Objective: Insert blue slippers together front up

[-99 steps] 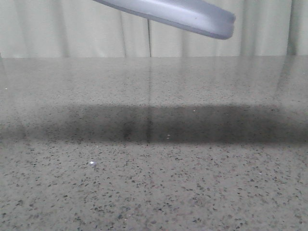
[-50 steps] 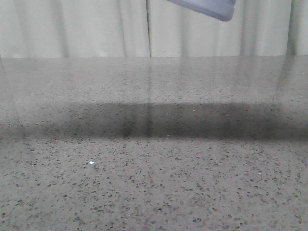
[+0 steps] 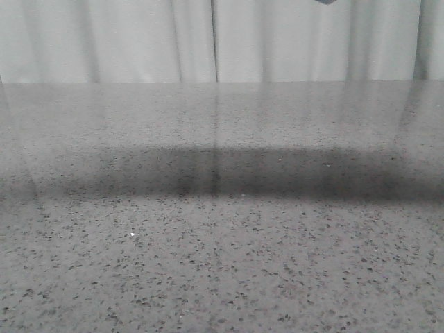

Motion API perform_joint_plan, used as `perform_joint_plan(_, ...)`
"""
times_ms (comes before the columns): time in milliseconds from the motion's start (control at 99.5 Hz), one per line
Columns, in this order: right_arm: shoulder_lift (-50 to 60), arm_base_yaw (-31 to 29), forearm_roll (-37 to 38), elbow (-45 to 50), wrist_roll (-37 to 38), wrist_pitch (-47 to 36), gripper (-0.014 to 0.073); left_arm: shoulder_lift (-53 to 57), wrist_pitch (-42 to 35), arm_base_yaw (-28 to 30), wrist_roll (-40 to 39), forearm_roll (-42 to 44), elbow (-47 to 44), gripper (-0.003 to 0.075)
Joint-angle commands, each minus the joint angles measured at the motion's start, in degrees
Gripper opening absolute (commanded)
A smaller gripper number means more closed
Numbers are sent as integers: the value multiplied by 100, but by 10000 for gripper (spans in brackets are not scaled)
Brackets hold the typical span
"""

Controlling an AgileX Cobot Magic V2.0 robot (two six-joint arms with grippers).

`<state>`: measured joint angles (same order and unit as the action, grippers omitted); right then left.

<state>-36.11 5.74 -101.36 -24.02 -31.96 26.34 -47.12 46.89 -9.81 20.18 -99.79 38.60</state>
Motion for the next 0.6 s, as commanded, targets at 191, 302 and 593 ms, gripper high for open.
perform_joint_plan(191, -212, 1, -584, -179, -246, 1044, -107, 34, 986, -68, 111, -603, 155, 16)
perform_joint_plan(302, -426, 1, -584, -211, -393, 1404, -107, 34, 1034, -68, 111, -603, 155, 16)
perform_joint_plan(593, -1122, 1, -584, -574, -1102, 2651, -107, 34, 1126, -68, 134, -592, 155, 16)
